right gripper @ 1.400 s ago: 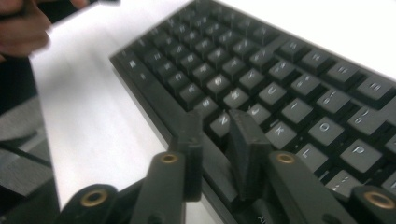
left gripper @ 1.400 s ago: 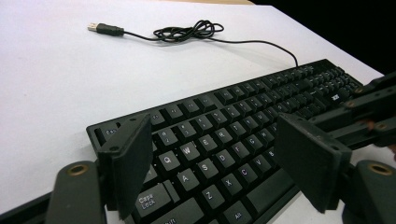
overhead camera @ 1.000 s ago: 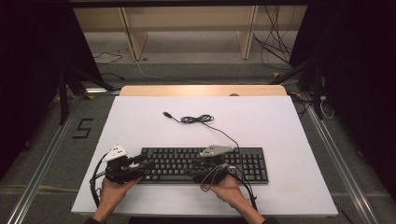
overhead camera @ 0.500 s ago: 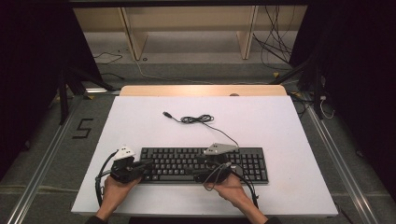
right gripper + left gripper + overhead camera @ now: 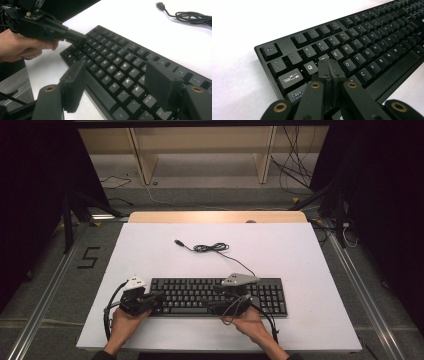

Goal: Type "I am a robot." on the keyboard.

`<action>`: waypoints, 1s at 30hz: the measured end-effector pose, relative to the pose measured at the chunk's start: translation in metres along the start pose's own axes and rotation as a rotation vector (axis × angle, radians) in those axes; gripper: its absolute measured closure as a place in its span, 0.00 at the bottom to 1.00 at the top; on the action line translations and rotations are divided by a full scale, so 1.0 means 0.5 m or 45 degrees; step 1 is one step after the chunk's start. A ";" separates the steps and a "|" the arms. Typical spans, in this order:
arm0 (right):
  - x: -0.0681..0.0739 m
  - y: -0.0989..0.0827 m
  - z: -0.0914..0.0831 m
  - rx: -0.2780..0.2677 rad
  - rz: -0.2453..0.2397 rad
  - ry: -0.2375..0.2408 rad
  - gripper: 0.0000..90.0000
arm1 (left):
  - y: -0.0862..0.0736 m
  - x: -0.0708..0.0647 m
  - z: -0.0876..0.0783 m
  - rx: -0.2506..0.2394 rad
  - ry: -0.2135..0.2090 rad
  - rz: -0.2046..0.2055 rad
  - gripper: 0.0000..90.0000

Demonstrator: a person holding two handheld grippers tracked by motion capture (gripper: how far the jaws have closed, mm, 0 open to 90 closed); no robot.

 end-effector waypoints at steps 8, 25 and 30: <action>0.000 -0.003 0.000 0.006 -0.001 0.002 0.39 | -0.004 -0.001 0.005 0.019 -0.002 -0.007 0.99; 0.002 -0.004 0.002 0.011 -0.004 0.000 0.39 | -0.007 -0.003 0.009 0.043 0.007 0.006 0.99; 0.000 -0.003 0.001 0.007 -0.004 -0.003 0.39 | 0.000 -0.005 0.001 0.013 0.009 0.010 0.95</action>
Point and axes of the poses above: each handheld gripper's, and its own axes: z roughly forward along the jaws, y roughly out of its top, x roughly to its left, the point moved 7 cm from there along z, roughly forward along the jaws, and after that the axes turned 1 degree about z, right-handed, at the moved point
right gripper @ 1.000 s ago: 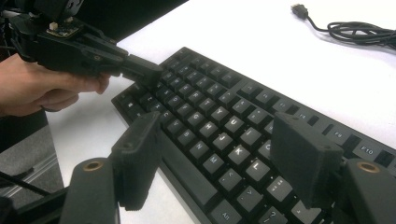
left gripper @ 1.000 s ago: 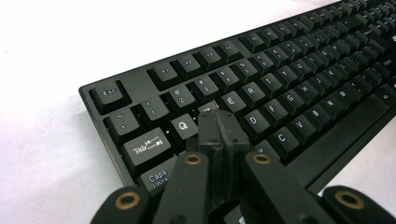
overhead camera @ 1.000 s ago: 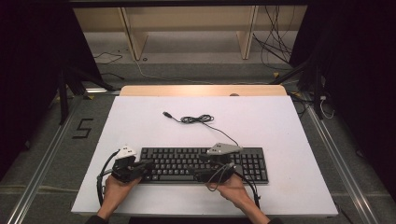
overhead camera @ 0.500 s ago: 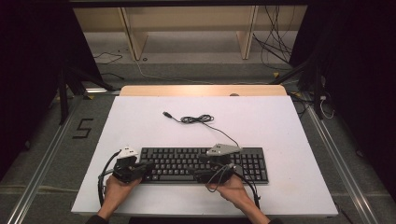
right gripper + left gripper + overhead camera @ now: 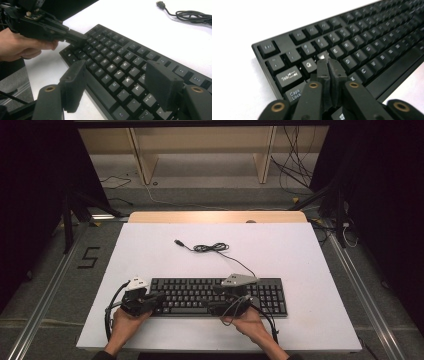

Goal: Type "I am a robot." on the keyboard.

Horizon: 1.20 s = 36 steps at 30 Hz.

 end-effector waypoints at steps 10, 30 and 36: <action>0.003 -0.002 0.004 0.005 -0.004 0.003 0.39 | 0.015 -0.003 -0.026 -0.108 -0.040 -0.037 0.73; 0.023 -0.014 0.027 0.043 -0.025 0.035 0.40 | 0.032 -0.013 -0.057 -0.250 -0.085 -0.075 0.37; 0.031 -0.019 0.035 0.065 -0.041 0.045 0.46 | 0.031 -0.014 -0.056 -0.246 -0.085 -0.077 0.36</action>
Point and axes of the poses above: each handheld gripper's, and its own axes: z roughly forward along the jaws, y roughly out of its top, x roughly to its left, the point moved 7 cm from there along z, roughly forward along the jaws, and after that the axes turned 1 degree about z, right-handed, at the moved point
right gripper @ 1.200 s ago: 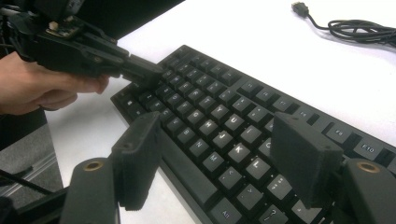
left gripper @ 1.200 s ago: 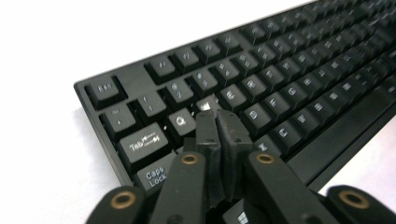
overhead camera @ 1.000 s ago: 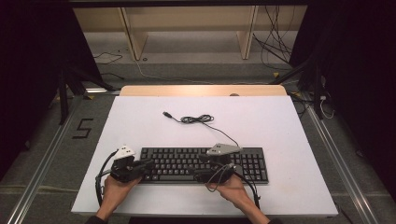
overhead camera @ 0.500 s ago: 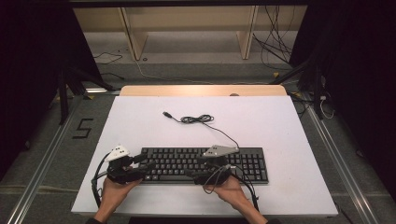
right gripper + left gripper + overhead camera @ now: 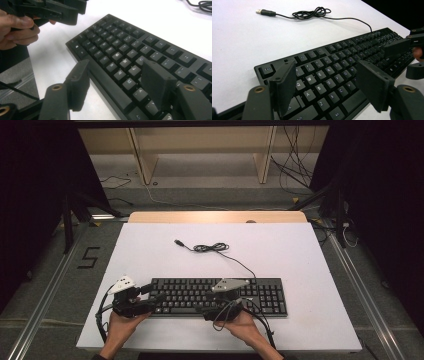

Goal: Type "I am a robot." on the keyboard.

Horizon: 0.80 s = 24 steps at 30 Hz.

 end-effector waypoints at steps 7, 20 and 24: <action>0.005 -0.004 0.010 0.020 -0.005 0.001 0.56 | 0.001 0.001 0.000 -0.007 0.005 -0.006 0.34; 0.012 -0.014 0.026 0.063 -0.028 0.002 0.89 | 0.003 0.002 -0.002 -0.018 0.007 -0.009 0.33; 0.014 -0.018 0.033 0.084 -0.038 -0.001 0.93 | 0.003 0.002 -0.003 -0.020 0.008 -0.006 0.33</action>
Point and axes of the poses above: each handheld gripper's, and its own axes: z roughly forward along the jaws, y roughly out of its top, x roughly to its left, the point moved 7 cm from there along z, roughly forward along the jaws, and after that the axes turned 1 degree about z, right-handed, at the moved point
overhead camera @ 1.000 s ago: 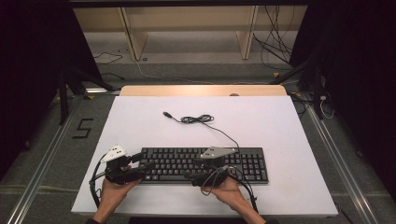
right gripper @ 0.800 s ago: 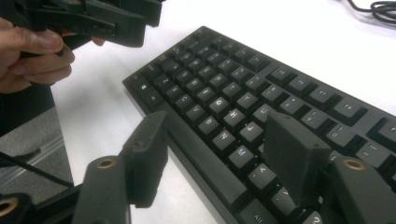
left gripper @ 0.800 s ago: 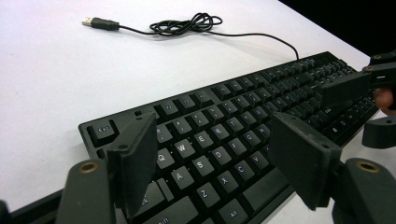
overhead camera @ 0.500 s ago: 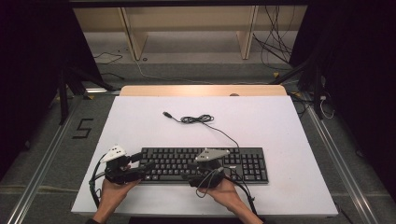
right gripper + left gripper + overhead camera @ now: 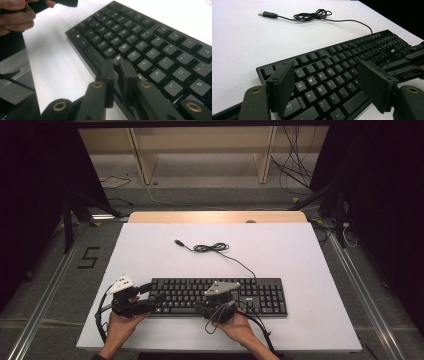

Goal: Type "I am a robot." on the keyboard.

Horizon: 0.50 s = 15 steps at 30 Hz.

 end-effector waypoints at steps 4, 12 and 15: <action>0.001 -0.005 0.009 0.027 -0.011 -0.012 0.96 | 0.000 0.000 0.000 -0.001 0.001 0.000 0.33; -0.005 -0.011 0.023 0.055 -0.012 -0.030 0.98 | 0.000 0.000 0.000 0.000 0.001 0.002 0.33; -0.005 -0.013 0.026 0.064 -0.013 -0.037 0.98 | 0.000 0.000 0.000 -0.001 0.001 0.002 0.33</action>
Point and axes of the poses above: each handheld gripper's, and its own axes: z roughly forward along the jaws, y roughly out of its top, x roughly to its left, the point moved 7 cm from there along z, roughly forward along the jaws, and after that the axes turned 1 degree about z, right-handed, at the moved point
